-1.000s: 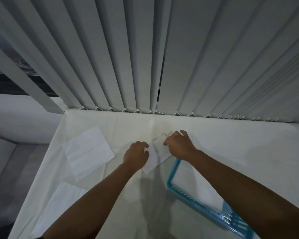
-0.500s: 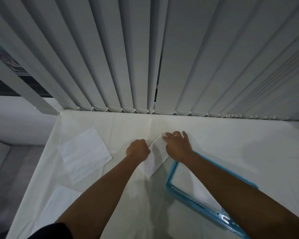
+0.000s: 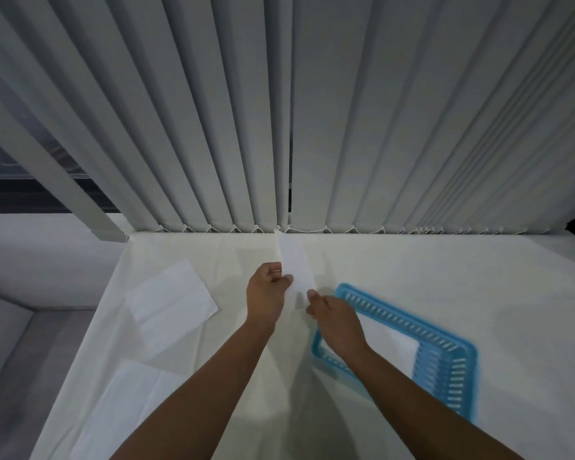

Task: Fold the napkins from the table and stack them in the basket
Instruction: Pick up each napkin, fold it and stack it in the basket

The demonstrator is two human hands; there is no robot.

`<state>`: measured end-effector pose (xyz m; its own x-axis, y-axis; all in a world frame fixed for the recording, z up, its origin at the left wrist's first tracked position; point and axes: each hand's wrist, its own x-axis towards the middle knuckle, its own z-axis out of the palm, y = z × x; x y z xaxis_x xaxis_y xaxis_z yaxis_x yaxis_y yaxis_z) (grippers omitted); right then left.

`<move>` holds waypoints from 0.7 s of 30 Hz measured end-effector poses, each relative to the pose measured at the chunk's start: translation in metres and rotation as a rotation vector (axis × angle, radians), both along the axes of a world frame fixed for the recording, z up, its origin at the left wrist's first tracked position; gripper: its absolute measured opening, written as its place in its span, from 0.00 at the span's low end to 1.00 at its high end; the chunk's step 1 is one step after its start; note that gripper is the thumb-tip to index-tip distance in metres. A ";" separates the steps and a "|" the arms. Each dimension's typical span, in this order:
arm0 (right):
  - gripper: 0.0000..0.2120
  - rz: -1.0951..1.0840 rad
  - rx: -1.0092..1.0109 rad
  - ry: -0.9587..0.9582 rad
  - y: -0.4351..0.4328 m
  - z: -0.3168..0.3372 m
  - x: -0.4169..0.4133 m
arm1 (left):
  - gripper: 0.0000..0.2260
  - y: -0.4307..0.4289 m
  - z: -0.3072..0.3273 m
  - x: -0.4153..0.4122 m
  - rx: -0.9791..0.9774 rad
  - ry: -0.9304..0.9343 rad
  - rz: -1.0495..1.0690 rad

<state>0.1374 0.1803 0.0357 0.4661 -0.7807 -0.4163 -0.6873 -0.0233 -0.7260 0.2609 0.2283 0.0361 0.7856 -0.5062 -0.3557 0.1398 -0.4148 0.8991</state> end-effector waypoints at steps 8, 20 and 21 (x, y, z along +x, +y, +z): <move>0.10 -0.453 0.450 -0.427 0.003 0.016 -0.030 | 0.08 0.009 0.016 -0.059 -0.213 0.234 0.048; 0.09 -0.507 0.014 -0.424 -0.012 0.016 -0.116 | 0.07 0.011 0.018 -0.095 -0.237 0.389 0.127; 0.09 -0.515 0.015 -0.419 -0.013 0.015 -0.124 | 0.07 0.011 0.017 -0.098 -0.240 0.395 0.119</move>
